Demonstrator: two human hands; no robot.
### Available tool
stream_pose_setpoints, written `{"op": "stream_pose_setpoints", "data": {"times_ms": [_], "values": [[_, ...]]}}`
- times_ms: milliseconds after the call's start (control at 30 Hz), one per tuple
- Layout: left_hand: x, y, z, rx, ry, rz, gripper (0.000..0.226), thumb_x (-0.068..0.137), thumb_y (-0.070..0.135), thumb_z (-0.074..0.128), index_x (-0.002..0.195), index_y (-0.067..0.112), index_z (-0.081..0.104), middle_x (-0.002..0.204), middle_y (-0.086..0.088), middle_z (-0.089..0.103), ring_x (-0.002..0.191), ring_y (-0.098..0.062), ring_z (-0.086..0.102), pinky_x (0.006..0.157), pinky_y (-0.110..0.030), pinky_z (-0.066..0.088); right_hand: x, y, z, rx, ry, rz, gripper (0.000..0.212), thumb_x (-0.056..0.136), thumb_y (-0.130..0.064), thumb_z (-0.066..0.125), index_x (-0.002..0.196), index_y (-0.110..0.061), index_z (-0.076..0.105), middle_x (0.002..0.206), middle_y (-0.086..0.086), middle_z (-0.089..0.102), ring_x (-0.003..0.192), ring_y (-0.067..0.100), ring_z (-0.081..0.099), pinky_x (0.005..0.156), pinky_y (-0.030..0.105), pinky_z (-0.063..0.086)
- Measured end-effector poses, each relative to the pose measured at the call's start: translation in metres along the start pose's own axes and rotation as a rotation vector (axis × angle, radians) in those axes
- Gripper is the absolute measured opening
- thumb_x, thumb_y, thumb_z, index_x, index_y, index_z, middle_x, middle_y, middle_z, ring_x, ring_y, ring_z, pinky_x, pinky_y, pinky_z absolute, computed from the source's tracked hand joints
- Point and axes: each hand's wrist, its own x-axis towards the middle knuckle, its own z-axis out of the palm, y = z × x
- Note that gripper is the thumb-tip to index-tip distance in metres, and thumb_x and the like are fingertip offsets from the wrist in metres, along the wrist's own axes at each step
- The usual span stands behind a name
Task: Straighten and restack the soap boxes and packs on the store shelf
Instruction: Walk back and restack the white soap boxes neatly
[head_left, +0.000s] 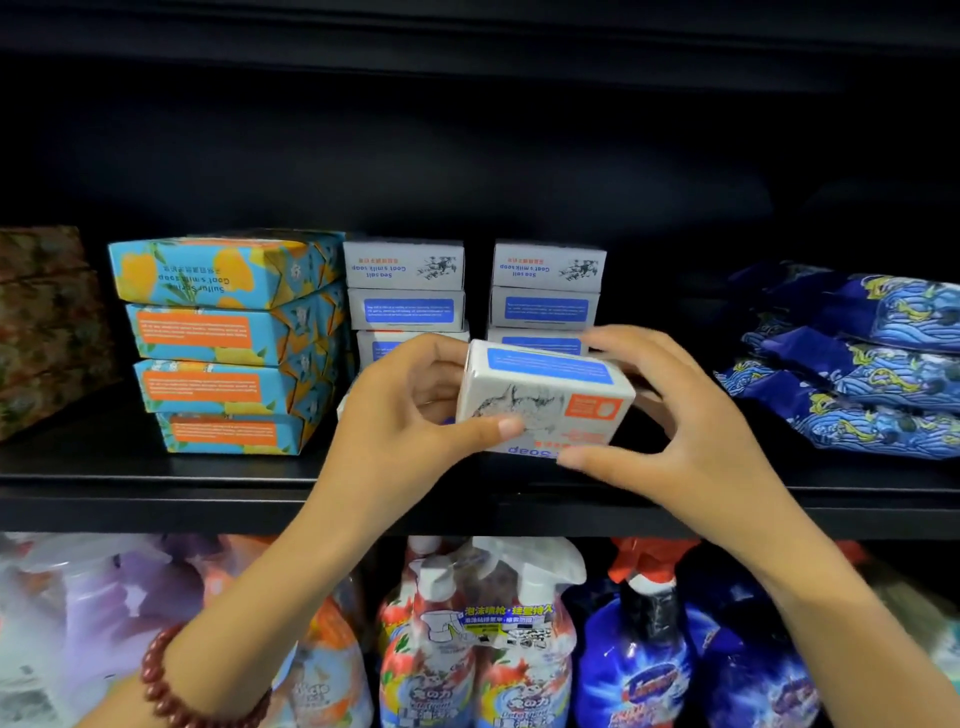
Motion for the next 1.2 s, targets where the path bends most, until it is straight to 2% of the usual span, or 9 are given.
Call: {"op": "stream_pose_setpoints", "data": {"times_ms": [167,333,433,533,600,733,867,1033,1200], "values": [[-0.004,0.000,0.007,-0.046,0.005,0.105,0.047,0.060,0.019,0.079,0.101,0.015,0.056,0.101,0.004,0.069,0.100,-0.006,0.064,0.082,-0.020,0.052,0.001,-0.003,0.002,-0.014,0.110,-0.023,0.040,0.069,-0.012,0.080,0.105,-0.018,0.062,0.105,-0.012,0.064,0.100,0.003,0.061,0.081,0.011,0.046],[0.000,0.003,0.003,0.008,0.025,-0.036,0.080,0.048,0.056,0.079,0.118,0.023,0.058,0.107,0.015,0.066,0.100,0.007,0.061,0.079,-0.008,0.047,-0.002,-0.001,0.005,-0.234,0.268,-0.257,0.027,0.072,-0.001,0.074,0.097,-0.004,0.064,0.100,0.000,0.064,0.099,0.006,0.058,0.085,0.012,0.042],[0.003,0.004,0.001,0.001,-0.041,-0.113,0.075,0.045,0.044,0.084,0.114,0.025,0.061,0.103,0.012,0.070,0.093,0.005,0.064,0.075,-0.009,0.049,-0.005,0.003,0.011,-0.256,0.296,-0.338,0.028,0.069,0.014,0.068,0.095,0.003,0.062,0.102,0.007,0.062,0.101,0.015,0.058,0.090,0.015,0.042],[0.004,0.005,-0.001,-0.040,-0.089,-0.101,0.063,0.046,0.035,0.086,0.104,0.021,0.064,0.097,0.010,0.073,0.090,-0.003,0.068,0.074,-0.015,0.052,-0.005,0.004,0.013,-0.242,0.274,-0.356,0.024,0.071,0.010,0.067,0.094,0.005,0.060,0.106,0.010,0.059,0.106,0.018,0.056,0.091,0.016,0.043],[0.002,0.004,-0.001,-0.032,-0.055,-0.051,0.063,0.046,0.032,0.087,0.104,0.020,0.063,0.097,0.011,0.072,0.091,-0.003,0.067,0.074,-0.016,0.052,-0.003,0.004,0.010,-0.255,0.213,-0.305,0.029,0.072,0.005,0.072,0.098,0.002,0.059,0.114,0.010,0.055,0.113,0.014,0.052,0.093,0.015,0.041],[-0.002,0.003,0.000,0.029,0.021,0.121,0.064,0.051,0.027,0.091,0.105,0.023,0.058,0.105,0.016,0.067,0.101,-0.001,0.062,0.080,-0.013,0.049,-0.003,0.005,0.001,-0.089,0.035,-0.030,0.071,0.064,-0.024,0.084,0.127,-0.019,0.050,0.135,-0.008,0.042,0.127,0.004,0.041,0.100,0.021,0.041],[-0.001,-0.002,0.003,0.041,-0.026,0.189,0.062,0.054,0.015,0.087,0.107,0.017,0.054,0.108,0.010,0.063,0.108,-0.003,0.059,0.085,-0.014,0.047,0.001,0.004,0.002,0.128,-0.017,0.193,0.083,0.065,-0.050,0.076,0.138,-0.029,0.042,0.127,-0.015,0.056,0.116,0.001,0.053,0.093,0.026,0.049],[0.001,-0.009,0.008,0.074,-0.035,0.244,0.070,0.054,-0.004,0.087,0.110,0.021,0.053,0.115,0.008,0.058,0.115,-0.008,0.054,0.088,-0.015,0.046,0.005,0.008,0.007,0.159,-0.036,0.238,0.059,0.068,-0.034,0.076,0.123,-0.031,0.054,0.110,-0.019,0.065,0.103,-0.001,0.061,0.083,0.023,0.052],[-0.001,-0.009,0.006,0.051,-0.054,0.237,0.074,0.059,0.017,0.088,0.120,0.026,0.046,0.127,0.010,0.054,0.123,-0.009,0.050,0.094,-0.022,0.047,0.005,0.008,0.007,0.226,0.138,0.136,0.055,0.061,-0.010,0.085,0.104,-0.026,0.055,0.105,-0.015,0.064,0.103,0.004,0.062,0.073,0.018,0.053]]}}
